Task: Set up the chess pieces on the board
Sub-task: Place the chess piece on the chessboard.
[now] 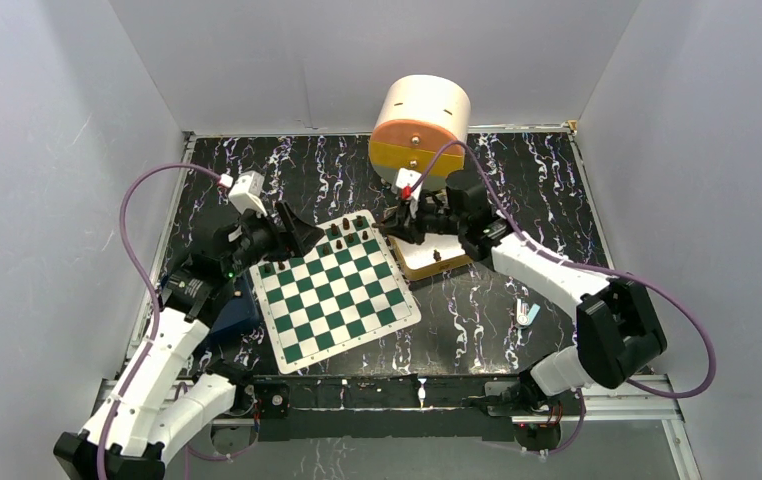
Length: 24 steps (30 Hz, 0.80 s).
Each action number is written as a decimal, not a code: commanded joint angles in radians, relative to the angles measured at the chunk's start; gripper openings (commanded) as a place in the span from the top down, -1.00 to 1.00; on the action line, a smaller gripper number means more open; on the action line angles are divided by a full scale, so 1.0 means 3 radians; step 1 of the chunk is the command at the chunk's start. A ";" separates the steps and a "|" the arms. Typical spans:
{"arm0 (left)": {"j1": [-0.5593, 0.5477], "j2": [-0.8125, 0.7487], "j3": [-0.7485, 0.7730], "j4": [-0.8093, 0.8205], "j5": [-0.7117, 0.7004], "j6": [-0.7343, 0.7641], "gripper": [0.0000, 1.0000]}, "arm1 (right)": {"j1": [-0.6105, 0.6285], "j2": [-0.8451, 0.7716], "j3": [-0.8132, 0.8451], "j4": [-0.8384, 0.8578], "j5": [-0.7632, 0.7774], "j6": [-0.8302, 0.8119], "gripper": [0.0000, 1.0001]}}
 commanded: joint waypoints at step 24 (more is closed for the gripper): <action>0.0006 0.0672 0.0191 0.0427 0.1211 -0.0524 0.32 | 0.0773 -0.0026 -0.0072 0.1289 0.0109 0.1378 0.56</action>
